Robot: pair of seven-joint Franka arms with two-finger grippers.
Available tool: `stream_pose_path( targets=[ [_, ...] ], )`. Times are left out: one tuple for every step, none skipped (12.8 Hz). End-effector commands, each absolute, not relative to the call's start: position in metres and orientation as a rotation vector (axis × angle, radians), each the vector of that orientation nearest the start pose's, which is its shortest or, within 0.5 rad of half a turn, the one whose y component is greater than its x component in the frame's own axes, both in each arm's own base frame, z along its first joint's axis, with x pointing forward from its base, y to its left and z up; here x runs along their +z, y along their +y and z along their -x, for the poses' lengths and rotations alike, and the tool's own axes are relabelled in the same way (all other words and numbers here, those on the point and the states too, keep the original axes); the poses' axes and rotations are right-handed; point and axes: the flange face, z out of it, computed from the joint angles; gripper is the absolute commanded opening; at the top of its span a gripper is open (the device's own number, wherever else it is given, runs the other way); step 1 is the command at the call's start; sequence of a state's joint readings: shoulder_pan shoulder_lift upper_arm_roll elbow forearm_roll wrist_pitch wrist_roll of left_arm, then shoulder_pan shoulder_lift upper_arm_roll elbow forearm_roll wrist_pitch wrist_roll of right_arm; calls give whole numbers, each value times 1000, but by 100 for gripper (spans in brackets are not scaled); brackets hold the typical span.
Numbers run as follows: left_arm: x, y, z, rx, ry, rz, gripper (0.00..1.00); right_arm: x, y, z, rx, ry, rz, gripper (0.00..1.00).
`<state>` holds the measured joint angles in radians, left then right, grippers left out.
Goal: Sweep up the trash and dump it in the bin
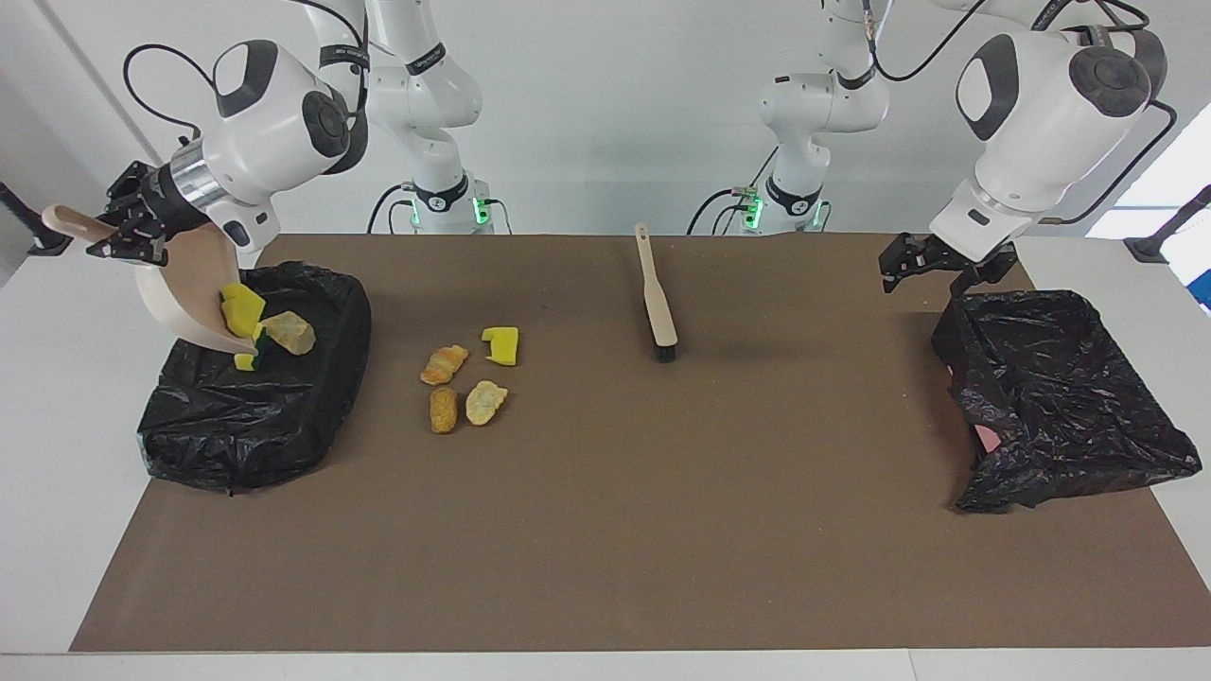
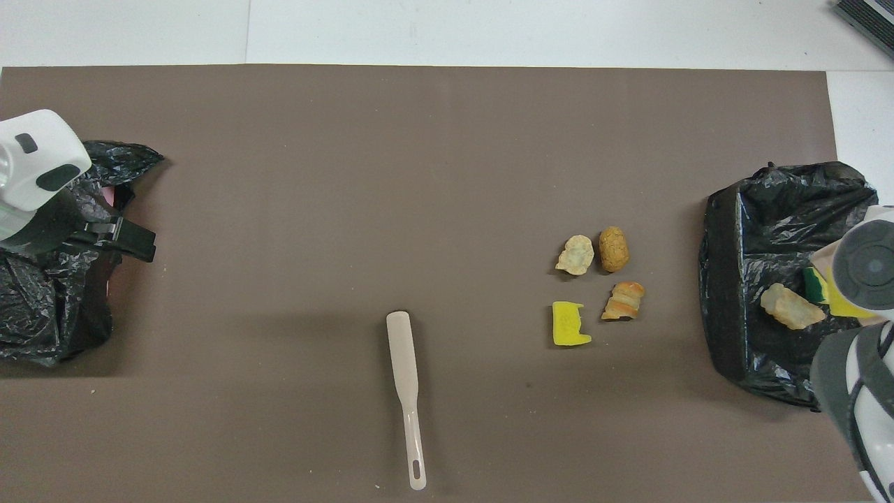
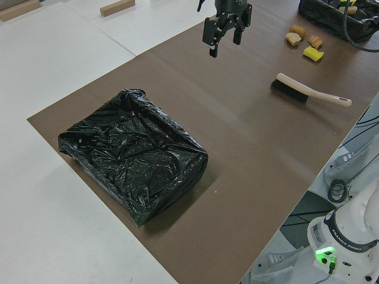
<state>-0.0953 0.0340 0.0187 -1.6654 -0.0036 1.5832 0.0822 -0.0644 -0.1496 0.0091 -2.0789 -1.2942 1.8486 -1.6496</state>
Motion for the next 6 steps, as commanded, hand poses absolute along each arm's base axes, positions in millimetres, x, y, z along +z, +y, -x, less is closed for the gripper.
stream_pose_path(
  targets=[
    [558, -28, -561, 209, 246, 3114, 100, 543, -82, -502, -1239, 1712, -1017, 0],
    [557, -19, -561, 210, 210, 3124, 100, 546, -77, -497, -1251, 1684, -1039, 0],
    [557, -16, -562, 198, 200, 3130, 100, 539, -56, -487, -1240, 1648, -1067, 0],
    [557, -15, -564, 179, 200, 3131, 100, 537, -45, -482, -1226, 1621, -1127, 0],
    [558, -15, -564, 171, 193, 3133, 100, 541, -43, -479, -1214, 1589, -1199, 0],
    [557, -16, -565, 171, 190, 3133, 100, 549, -20, -477, -1169, 1556, -1248, 0]
  ],
)
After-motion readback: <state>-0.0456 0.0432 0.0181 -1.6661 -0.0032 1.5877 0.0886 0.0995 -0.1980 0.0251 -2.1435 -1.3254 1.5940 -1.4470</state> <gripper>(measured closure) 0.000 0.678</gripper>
